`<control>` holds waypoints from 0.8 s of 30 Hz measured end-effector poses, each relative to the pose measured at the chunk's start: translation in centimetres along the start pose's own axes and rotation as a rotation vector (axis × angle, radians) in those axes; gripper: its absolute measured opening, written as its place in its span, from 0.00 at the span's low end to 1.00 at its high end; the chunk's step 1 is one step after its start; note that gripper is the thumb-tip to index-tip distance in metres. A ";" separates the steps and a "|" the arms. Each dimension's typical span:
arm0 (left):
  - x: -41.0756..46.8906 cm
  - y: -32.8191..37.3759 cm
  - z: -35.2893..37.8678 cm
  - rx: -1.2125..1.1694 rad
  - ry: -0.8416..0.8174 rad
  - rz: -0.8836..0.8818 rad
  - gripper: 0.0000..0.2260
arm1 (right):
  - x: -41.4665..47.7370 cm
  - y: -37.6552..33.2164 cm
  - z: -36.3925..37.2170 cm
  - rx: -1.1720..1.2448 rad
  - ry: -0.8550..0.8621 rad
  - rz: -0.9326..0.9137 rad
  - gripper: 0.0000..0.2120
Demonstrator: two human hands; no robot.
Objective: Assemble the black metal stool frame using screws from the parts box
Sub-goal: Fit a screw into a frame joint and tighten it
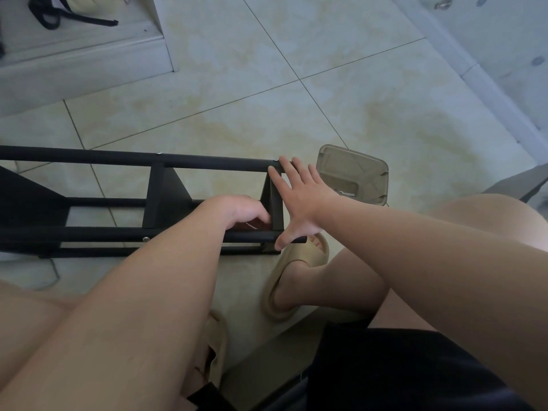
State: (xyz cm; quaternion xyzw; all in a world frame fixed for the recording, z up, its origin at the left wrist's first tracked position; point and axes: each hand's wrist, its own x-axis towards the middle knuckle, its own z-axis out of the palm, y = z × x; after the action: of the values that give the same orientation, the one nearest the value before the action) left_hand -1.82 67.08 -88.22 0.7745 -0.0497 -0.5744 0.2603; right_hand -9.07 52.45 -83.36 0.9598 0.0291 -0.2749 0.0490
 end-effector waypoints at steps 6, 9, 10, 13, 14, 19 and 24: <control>0.4 0.0 -0.1 0.083 0.000 0.055 0.14 | -0.1 0.0 0.0 -0.007 0.006 -0.001 0.76; 0.2 -0.1 -0.2 0.022 -0.009 0.057 0.13 | -0.2 0.0 -0.1 -0.008 0.003 0.000 0.76; 0.2 -0.2 -0.2 0.000 -0.023 0.062 0.12 | -0.2 0.0 -0.1 -0.007 0.003 0.000 0.76; 0.3 -0.2 -0.1 -0.022 -0.051 0.059 0.12 | -0.2 -0.1 0.0 -0.008 0.007 0.003 0.76; 0.3 -0.1 0.0 -0.015 -0.047 0.058 0.13 | -0.2 -0.1 -0.1 -0.007 0.007 0.003 0.76; 0.6 0.1 0.1 0.094 -0.006 0.071 0.15 | -0.3 -0.2 -0.3 -0.001 0.001 0.003 0.76; 0.5 -0.1 -0.1 -0.003 -0.024 0.045 0.12 | -0.4 -0.2 -0.5 -0.003 -0.011 0.005 0.75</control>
State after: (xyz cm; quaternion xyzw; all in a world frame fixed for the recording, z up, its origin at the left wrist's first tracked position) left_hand -1.55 67.04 -88.68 0.7657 -0.0696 -0.5778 0.2739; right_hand -9.16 52.67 -82.78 0.9582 0.0271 -0.2800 0.0513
